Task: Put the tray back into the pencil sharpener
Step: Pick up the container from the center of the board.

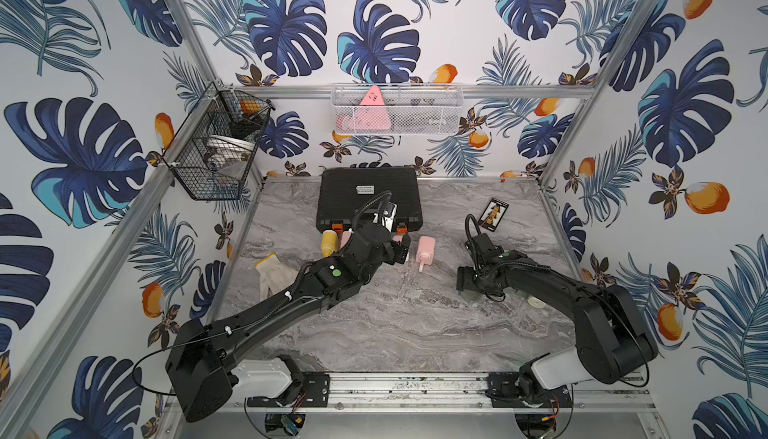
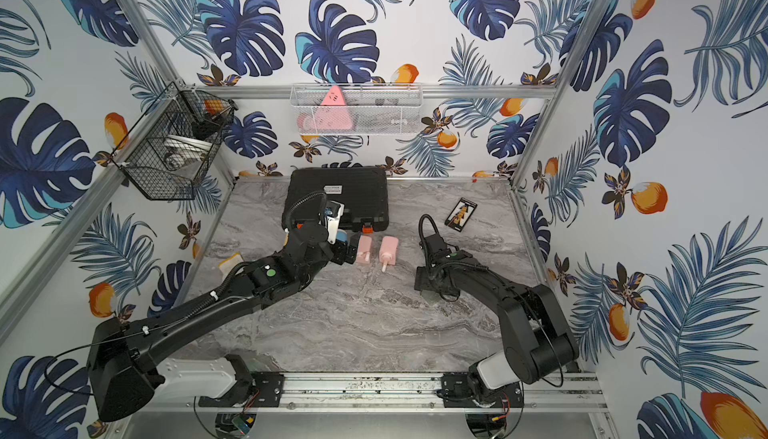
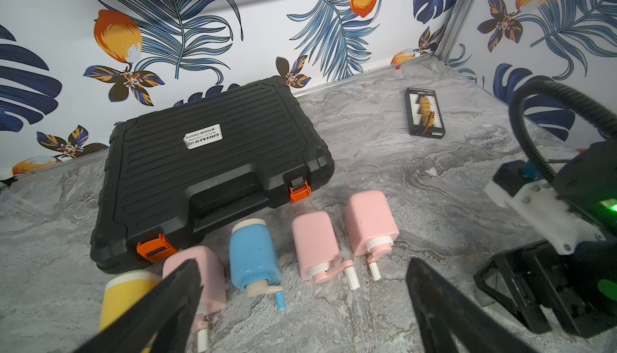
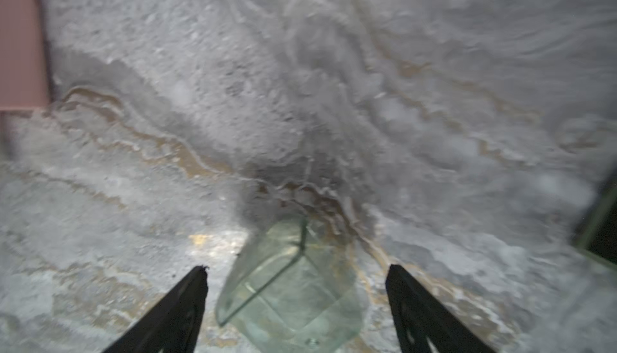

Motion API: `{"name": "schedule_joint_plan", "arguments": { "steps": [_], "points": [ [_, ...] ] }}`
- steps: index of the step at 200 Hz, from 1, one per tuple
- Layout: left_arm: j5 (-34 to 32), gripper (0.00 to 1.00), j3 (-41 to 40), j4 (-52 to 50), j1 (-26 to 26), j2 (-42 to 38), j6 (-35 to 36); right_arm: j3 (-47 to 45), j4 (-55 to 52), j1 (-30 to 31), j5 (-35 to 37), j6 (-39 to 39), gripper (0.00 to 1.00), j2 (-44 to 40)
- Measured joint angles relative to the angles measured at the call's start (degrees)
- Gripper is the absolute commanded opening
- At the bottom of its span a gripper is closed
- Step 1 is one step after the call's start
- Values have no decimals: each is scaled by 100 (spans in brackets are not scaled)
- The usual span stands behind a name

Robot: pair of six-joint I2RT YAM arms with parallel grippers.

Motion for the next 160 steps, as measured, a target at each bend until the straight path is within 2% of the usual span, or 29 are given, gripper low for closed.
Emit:
{"name": "schedule_joint_plan", "arguments": {
  "steps": [29,56,88,160],
  "points": [
    [0,99,-2,0,2,0,0,-46,105,94,-501,-74,80,57],
    [2,99,-2,0,13,0,0,-39,103,514,-710,-74,77,74],
    [2,99,-2,2,17,2,0,-13,76,608,-334,-11,73,107],
    [2,99,-2,2,33,2,2,81,-31,1054,-59,127,66,354]
  ]
}}
